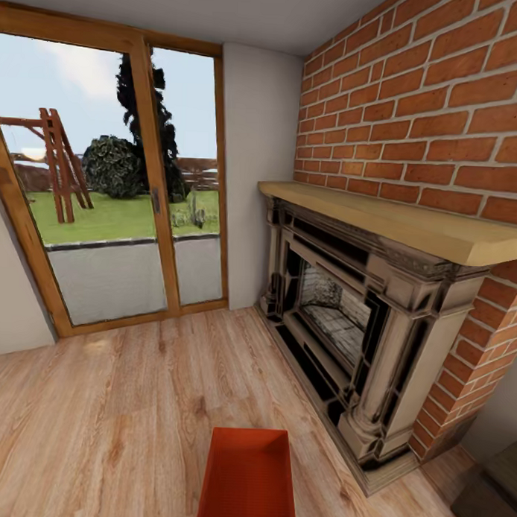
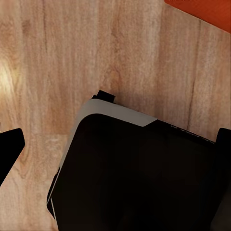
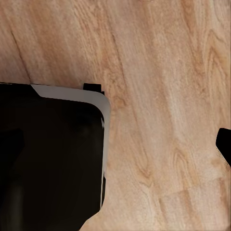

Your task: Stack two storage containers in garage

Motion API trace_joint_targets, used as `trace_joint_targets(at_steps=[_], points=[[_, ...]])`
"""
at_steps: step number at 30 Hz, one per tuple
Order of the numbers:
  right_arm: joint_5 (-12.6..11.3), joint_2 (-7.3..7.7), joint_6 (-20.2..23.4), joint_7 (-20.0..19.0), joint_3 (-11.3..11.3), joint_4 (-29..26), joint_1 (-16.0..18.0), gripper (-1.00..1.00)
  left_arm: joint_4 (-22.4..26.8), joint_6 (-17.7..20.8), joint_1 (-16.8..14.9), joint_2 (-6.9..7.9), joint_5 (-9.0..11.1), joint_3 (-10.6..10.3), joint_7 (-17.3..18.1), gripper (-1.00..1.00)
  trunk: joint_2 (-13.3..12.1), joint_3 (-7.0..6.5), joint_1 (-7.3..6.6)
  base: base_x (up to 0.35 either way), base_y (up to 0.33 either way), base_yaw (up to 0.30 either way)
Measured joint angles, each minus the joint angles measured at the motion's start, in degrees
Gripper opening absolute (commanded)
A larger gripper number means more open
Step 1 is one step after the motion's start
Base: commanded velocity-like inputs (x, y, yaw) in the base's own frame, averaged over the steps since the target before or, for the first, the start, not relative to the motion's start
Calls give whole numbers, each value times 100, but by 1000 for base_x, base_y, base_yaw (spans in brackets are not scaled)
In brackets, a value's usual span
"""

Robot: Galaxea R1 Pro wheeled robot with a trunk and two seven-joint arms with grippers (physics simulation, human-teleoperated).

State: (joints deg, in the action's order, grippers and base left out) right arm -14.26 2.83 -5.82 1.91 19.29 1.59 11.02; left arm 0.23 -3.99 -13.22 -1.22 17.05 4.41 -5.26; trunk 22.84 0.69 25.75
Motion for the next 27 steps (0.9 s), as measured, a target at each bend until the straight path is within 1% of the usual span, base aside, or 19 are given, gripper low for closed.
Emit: trace_joint_targets(at_steps=[5, 8, 19, 27], points=[[0, 0, 0, 0, 0, 0, 0, 100, 0, -3, 0, -3, -7, -4, 0, 100, 0, 0, 0, 1, 0, 268], [-6, 0, -1, 0, 0, 0, 0, 100, -1, -5, -1, -5, -8, -6, 0, 100, 0, 0, 0, 0, 0, 135], [-50, 0, -18, 8, -17, 0, -1, 100, 0, -10, -2, -7, -9, -8, 11, 100, 0, 0, 0, 0, 0, 14], [-16, 0, -19, 9, -10, 0, -1, 100, -1, -9, -1, -8, -8, -8, 47, 100, 0, 0, 0, 0, 0, 0]])
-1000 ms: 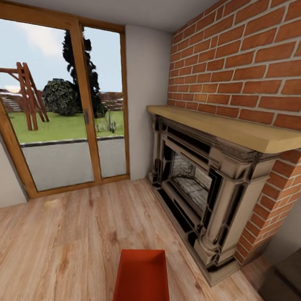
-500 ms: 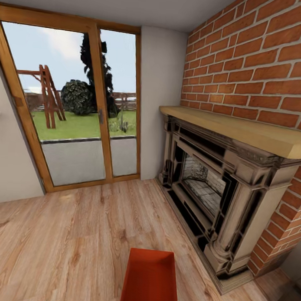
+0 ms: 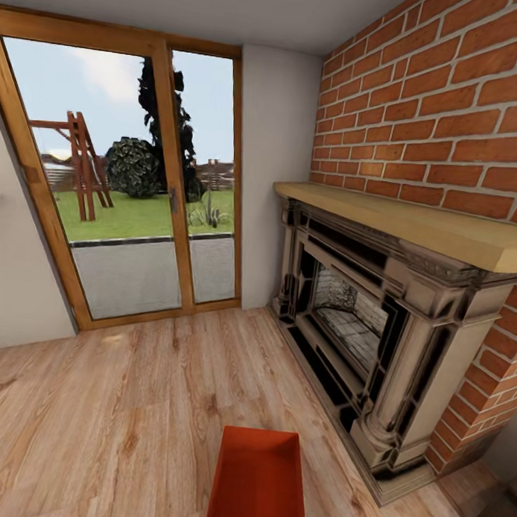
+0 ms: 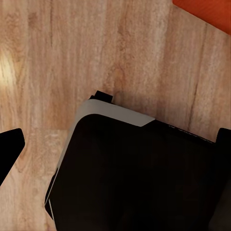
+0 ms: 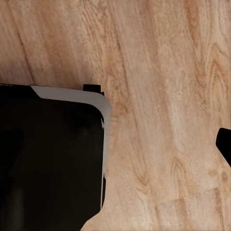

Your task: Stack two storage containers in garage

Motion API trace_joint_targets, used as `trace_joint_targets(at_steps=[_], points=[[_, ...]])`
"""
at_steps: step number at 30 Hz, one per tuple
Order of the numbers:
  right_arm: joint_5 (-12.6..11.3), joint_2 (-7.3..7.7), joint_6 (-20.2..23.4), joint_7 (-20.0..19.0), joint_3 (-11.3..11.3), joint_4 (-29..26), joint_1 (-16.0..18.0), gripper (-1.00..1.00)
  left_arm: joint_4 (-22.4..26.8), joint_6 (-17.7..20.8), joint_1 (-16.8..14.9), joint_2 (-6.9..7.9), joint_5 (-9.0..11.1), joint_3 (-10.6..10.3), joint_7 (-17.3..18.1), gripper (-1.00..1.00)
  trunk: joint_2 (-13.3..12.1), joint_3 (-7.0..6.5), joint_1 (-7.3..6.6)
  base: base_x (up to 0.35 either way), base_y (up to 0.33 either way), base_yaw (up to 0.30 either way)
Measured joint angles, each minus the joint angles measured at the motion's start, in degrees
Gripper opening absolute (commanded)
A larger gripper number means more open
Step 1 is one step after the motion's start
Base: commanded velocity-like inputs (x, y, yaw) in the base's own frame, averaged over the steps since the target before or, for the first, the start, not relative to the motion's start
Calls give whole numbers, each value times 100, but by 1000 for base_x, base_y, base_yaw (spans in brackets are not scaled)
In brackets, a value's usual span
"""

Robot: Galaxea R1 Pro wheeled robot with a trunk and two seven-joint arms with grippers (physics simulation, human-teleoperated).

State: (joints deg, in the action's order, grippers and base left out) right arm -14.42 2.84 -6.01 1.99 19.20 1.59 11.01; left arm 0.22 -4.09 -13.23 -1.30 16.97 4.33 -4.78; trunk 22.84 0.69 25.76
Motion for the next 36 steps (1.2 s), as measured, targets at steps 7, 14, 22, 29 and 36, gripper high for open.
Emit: trace_joint_targets(at_steps=[7, 14, 22, 29, 36], points=[[17, 0, -5, 0, 3, 0, 0, 100, 4, 4, -1, 0, 0, 1, 5, 100, 0, 0, 0, 0, 0, 0], [-29, -2, -19, 0, -5, 0, -1, 100, 0, 2, -1, 0, -1, 2, 5, 100, 0, 0, 0, 0, 0, -98], [-44, 0, -18, 0, -8, 0, 0, 100, 3, -2, -2, 0, 0, 2, 5, 100, 0, 0, 0, 0, 0, -159], [-37, 0, -18, 0, -8, 0, 0, 100, 1, -1, -1, 0, 0, 0, 5, 100, 0, 0, 0, 0, 0, -11], [-37, 0, -18, 0, -8, 0, 0, 100, -1, 5, -1, 0, 10, 6, -2, 100, 0, 0, 0, 0, 0, 0]])
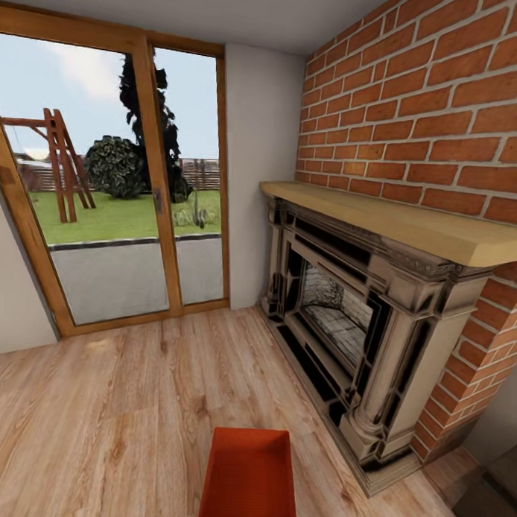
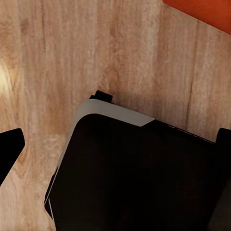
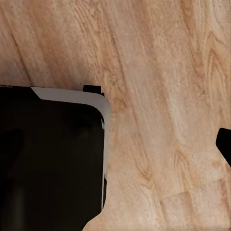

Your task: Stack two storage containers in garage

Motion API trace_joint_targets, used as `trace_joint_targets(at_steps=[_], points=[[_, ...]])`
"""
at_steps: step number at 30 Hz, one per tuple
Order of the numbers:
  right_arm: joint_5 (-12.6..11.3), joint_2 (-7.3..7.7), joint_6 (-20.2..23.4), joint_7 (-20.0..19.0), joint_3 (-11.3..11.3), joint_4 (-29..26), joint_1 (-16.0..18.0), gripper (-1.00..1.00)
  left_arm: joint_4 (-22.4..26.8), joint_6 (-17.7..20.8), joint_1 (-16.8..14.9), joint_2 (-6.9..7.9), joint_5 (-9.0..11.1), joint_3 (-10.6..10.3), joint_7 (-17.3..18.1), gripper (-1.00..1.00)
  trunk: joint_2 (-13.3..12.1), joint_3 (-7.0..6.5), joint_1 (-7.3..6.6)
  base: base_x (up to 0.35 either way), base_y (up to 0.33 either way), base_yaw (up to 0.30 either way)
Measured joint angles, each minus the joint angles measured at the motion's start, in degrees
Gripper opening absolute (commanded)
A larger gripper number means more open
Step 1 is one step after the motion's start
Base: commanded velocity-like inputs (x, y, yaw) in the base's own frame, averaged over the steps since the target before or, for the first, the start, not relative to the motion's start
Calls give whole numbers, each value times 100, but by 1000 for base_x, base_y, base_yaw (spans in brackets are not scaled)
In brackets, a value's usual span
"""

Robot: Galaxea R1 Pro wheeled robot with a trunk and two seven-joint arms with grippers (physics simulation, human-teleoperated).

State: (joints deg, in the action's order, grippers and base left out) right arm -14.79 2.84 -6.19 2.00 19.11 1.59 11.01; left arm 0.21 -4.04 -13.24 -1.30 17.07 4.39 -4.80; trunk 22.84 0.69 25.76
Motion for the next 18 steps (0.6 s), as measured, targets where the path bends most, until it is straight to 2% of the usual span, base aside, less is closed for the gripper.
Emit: trace_joint_targets(at_steps=[18], points=[[21, -3, 6, 0, 5, 0, 0, 100, 2, 8, 1, -23, -3, 8, -61, 100, 0, 0, 0, 1, 0, 0]])
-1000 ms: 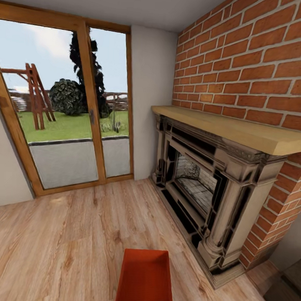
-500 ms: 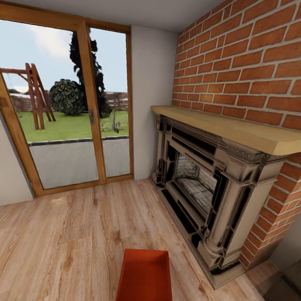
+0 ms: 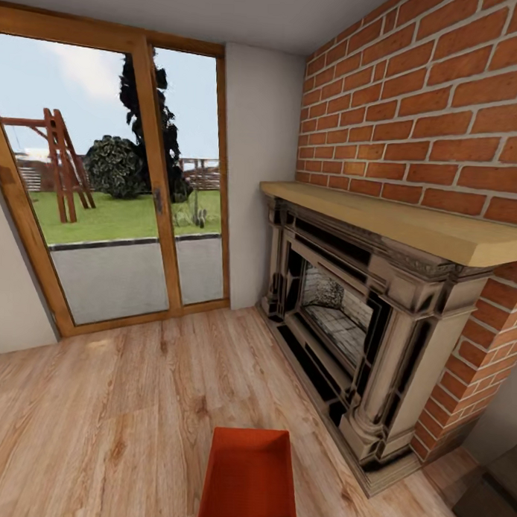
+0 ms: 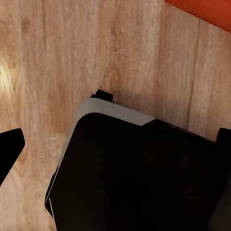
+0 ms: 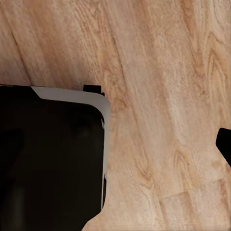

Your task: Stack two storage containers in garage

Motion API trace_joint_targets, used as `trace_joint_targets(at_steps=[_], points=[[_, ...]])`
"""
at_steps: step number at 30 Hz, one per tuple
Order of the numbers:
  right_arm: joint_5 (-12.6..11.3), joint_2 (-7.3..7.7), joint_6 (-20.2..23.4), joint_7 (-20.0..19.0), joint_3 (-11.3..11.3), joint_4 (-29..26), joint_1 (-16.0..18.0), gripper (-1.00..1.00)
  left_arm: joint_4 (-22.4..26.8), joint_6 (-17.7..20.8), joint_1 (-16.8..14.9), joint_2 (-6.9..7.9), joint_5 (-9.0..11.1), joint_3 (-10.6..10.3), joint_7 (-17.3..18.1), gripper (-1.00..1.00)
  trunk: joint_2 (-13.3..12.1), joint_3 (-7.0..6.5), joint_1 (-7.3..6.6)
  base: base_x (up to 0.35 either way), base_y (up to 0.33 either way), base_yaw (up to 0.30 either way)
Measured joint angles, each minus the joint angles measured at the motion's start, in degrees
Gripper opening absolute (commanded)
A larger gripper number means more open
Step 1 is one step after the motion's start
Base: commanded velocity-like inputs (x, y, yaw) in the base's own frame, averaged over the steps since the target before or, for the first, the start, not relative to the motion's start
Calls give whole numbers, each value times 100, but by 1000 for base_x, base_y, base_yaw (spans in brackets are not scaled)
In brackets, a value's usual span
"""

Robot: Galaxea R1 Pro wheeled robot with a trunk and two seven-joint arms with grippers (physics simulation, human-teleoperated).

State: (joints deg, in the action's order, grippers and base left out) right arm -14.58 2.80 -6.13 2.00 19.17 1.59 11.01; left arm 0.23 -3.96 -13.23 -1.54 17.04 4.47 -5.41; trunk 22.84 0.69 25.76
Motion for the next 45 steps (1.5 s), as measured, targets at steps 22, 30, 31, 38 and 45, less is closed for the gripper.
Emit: trace_joint_targets(at_steps=[22, 30, 31, 38, 45], points=[[15, 22, -5, 0, 4, 0, 0, 100, -3, -7, 0, -9, 8, -13, 6, 100, 0, 0, 0, 91, 0, 0], [17, 14, -8, 0, 9, 0, 0, 100, -3, -7, -1, -7, 6, -10, 3, 100, 0, 0, 0, 0, 0, 0], [18, 13, -9, 0, 10, 0, 0, 100, -1, -7, -1, -4, 3, -8, 4, 100, 0, 0, 0, 0, 0, 0], [25, 45, 93, -15, 31, -555, 13, 100, 639, 76, -4, 77, -65, -2, 3, 100, 0, -2, 1, 0, 0, 0], [0, 42, 598, 399, -6, -2089, 13, 100, 2340, 1347, -5, 90, -165, -13, 3, 100, 0, 0, 0, 0, 0, 0]])
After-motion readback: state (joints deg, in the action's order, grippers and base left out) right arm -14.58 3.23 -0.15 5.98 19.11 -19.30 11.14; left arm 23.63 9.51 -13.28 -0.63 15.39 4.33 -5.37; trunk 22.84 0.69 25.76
